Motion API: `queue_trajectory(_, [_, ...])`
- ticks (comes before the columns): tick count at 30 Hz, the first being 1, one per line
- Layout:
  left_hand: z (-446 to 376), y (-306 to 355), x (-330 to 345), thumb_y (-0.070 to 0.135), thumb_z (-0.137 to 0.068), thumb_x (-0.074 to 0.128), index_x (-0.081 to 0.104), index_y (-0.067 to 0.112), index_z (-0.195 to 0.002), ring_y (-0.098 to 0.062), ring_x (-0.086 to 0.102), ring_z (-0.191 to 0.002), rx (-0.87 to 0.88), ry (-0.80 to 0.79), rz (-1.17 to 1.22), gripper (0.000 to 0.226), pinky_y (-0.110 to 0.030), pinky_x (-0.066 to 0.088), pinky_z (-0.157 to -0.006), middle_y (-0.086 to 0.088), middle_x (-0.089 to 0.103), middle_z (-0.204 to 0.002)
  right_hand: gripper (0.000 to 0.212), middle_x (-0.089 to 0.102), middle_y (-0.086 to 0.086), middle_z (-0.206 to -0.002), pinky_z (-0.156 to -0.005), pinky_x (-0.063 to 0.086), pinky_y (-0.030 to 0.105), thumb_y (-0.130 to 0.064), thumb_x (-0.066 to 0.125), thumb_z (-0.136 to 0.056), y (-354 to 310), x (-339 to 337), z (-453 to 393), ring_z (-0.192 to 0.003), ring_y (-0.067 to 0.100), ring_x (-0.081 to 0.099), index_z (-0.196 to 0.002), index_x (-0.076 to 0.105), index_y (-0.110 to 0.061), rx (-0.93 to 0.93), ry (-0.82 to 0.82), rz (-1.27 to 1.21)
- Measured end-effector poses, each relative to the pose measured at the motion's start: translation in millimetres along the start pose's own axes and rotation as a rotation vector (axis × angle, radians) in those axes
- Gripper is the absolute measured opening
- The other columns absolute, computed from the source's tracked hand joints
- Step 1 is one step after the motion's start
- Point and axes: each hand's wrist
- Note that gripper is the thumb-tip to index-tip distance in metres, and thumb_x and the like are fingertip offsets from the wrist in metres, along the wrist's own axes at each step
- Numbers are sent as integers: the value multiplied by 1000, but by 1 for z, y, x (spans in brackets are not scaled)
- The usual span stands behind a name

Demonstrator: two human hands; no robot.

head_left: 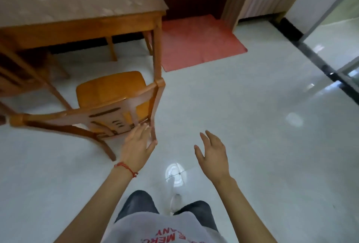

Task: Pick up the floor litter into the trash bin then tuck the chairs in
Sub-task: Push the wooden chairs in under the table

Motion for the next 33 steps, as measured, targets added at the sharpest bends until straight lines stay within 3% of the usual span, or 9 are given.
queue_trajectory(4, [21, -11, -13, 21, -85, 61, 48, -1, -126, -38, 37, -128, -209, 96, -4, 49, -47, 28, -106, -22, 47, -135, 50, 46, 18, -139, -106, 31, 44, -34, 43, -88, -18, 2, -26, -128, 34, 42, -129, 48, -6, -181, -44, -19])
queue_trajectory(10, [56, -40, -33, 30, -82, 53, 54, -2, -119, -41, 48, -118, -445, 177, -12, 49, -50, 38, -98, -24, 55, -125, 47, 37, 11, -146, -111, 23, 38, -32, 45, -93, -71, 11, -51, -136, 26, 31, -135, 40, -12, -385, -147, -2])
queue_trajectory(17, [60, -64, -53, 29, -86, 53, 52, -2, -122, -40, 43, -123, -536, 256, 1, 48, -49, 32, -103, -24, 51, -130, 47, 41, 9, -143, -110, 26, 36, -33, 45, -93, -117, 26, -67, -134, 24, 34, -135, 40, -14, -455, -154, 16])
queue_trajectory(20, [50, -71, -63, 24, -89, 55, 49, -2, -125, -38, 42, -123, -589, 332, 102, 45, -44, 31, -104, -23, 51, -129, 41, 51, 8, -134, -101, 36, 36, -35, 46, -93, -135, 24, -73, -124, 24, 45, -129, 45, -14, -379, -163, -116])
queue_trajectory(23, [33, -72, -78, 22, -91, 52, 53, -3, -118, -36, 48, -114, -636, 429, 263, 37, -35, 35, -96, -23, 57, -120, 34, 64, 11, -111, -84, 45, 35, -36, 46, -93, -156, 23, -81, -103, 26, 58, -113, 55, -11, -220, -191, -353])
queue_trajectory(26, [15, -71, -92, 25, -94, 46, 60, 13, -93, -24, 53, -89, -742, 487, 515, 18, -25, 34, -79, -9, 58, -92, 39, 65, 7, -110, -85, 41, 29, -39, 45, -92, -175, 29, -92, -106, 24, 58, -118, 56, -11, -77, -222, -529])
queue_trajectory(28, [4, -75, -96, 31, -94, 43, 44, 30, -70, -6, 44, -66, -803, 495, 602, 24, -21, 34, -66, 7, 47, -71, 44, 64, 6, -108, -85, 39, 25, -40, 45, -92, -186, 33, -98, -105, 21, 57, -121, 54, -9, 20, -240, -603])
queue_trajectory(30, [-6, -85, -96, 36, -93, 41, 47, 19, -69, -4, 41, -61, -856, 495, 637, 30, -19, 31, -57, 7, 44, -63, 42, 66, 5, -96, -73, 42, 22, -42, 45, -91, -195, 38, -105, -94, 20, 61, -108, 61, -7, 73, -239, -676])
queue_trajectory(33, [-17, -95, -97, 39, -91, 47, 50, 9, -66, -16, 46, -62, -921, 543, 704, 39, -25, 32, -58, -4, 50, -62, 39, 67, 5, -79, -60, 41, 19, -44, 49, -89, -205, 43, -114, -78, 19, 64, -86, 65, -9, 143, -213, -756])
Point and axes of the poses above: each hand's wrist, its own z-axis away from the middle knuckle, its own x-axis out of the palm, y = z × x
